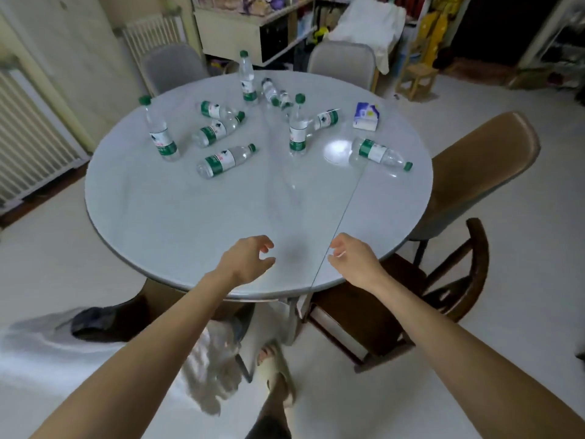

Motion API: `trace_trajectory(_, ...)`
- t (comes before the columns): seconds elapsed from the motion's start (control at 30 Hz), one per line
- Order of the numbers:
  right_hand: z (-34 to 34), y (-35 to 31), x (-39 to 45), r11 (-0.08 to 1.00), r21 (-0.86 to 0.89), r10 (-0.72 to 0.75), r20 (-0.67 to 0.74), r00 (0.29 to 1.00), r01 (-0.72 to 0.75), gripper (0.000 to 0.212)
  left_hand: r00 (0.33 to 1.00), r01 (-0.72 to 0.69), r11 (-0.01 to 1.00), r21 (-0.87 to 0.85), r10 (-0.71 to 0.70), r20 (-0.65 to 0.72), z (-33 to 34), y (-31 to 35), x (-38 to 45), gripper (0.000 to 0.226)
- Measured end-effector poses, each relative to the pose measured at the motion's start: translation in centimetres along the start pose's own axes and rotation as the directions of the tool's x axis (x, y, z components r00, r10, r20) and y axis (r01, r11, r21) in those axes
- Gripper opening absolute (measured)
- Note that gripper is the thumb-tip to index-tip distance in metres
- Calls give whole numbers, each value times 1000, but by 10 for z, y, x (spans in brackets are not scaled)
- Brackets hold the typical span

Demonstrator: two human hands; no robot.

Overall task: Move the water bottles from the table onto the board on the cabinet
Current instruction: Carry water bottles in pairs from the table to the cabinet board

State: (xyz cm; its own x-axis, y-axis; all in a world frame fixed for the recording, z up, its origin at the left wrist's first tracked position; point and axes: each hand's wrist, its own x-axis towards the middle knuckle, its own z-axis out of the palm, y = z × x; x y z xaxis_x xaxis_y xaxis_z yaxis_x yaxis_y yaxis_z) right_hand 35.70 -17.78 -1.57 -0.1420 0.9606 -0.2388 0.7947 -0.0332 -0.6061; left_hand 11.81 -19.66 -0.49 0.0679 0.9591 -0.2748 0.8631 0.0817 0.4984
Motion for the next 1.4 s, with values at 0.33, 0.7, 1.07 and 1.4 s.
trace_trajectory(0.33,0,-43,205,981,164,119,-82,990,-104,22,1000,-4,999,-44,5,18,-70,-37,195,35)
trace_trajectory(0.7,0,-56,436,866,468,260,-117,958,-178,76,986,154,988,-22,-152,74,-66,-63,344,35)
trace_trajectory(1.07,10,-67,544,749,663,190,-210,959,-3,60,953,233,967,-105,-249,-171,-50,-86,401,39)
trace_trajectory(1.4,56,-68,500,678,690,323,29,946,-252,42,876,413,881,230,-316,-365,-81,-162,445,91)
